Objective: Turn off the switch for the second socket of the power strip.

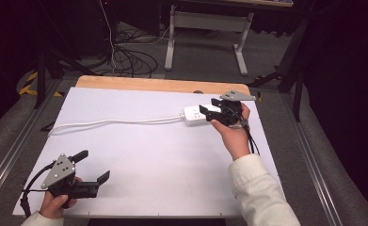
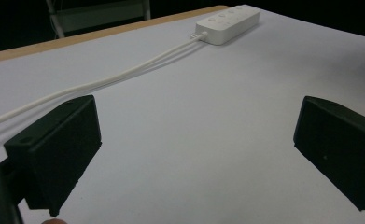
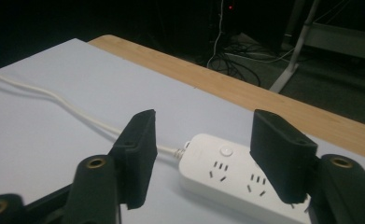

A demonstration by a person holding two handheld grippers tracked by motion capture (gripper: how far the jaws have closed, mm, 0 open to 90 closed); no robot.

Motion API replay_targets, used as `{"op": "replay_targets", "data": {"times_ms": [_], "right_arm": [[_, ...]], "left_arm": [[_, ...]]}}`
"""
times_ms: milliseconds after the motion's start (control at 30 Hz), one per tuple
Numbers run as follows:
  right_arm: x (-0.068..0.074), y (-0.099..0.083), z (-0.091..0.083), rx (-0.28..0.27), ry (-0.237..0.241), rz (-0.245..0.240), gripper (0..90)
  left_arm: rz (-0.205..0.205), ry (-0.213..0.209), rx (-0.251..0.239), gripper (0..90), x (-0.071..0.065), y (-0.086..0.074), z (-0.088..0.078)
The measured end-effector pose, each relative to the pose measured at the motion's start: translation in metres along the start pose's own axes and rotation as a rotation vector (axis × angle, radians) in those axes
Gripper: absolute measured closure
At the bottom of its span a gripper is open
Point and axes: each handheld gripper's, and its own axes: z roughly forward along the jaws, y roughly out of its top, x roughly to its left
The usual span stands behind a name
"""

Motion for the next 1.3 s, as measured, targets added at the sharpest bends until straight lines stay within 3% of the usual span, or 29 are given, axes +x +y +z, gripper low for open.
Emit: {"op": "replay_targets", "data": {"times_ms": [300, 467, 667, 900, 1000, 1300], "right_arm": [[0.017, -0.013, -0.041, 0.008, 0.083, -0.014, 32.5], [0.028, -0.022, -0.059, 0.017, 0.111, -0.061, 30.9], [0.037, -0.039, -0.076, 0.024, 0.152, -0.079, 27.4], [0.044, -0.066, -0.088, 0.069, 0.204, -0.086, 19.9], [0.048, -0.076, -0.09, 0.05, 0.219, -0.093, 18.8], [0.048, -0.107, -0.091, 0.04, 0.254, -0.035, 15.0]], "left_arm": [[0.011, 0.02, 0.012, 1.4, 0.0, -0.001, -0.006], [0.007, 0.024, 0.013, 1.3, -0.001, -0.002, -0.008], [0.012, 0.03, 0.021, 1.3, -0.003, -0.003, -0.01], [0.013, 0.03, 0.022, 1.2, -0.005, -0.005, -0.011], [0.015, 0.029, 0.029, 1.1, -0.005, -0.005, -0.011], [0.021, 0.027, 0.029, 1.3, -0.006, -0.005, -0.01]]}}
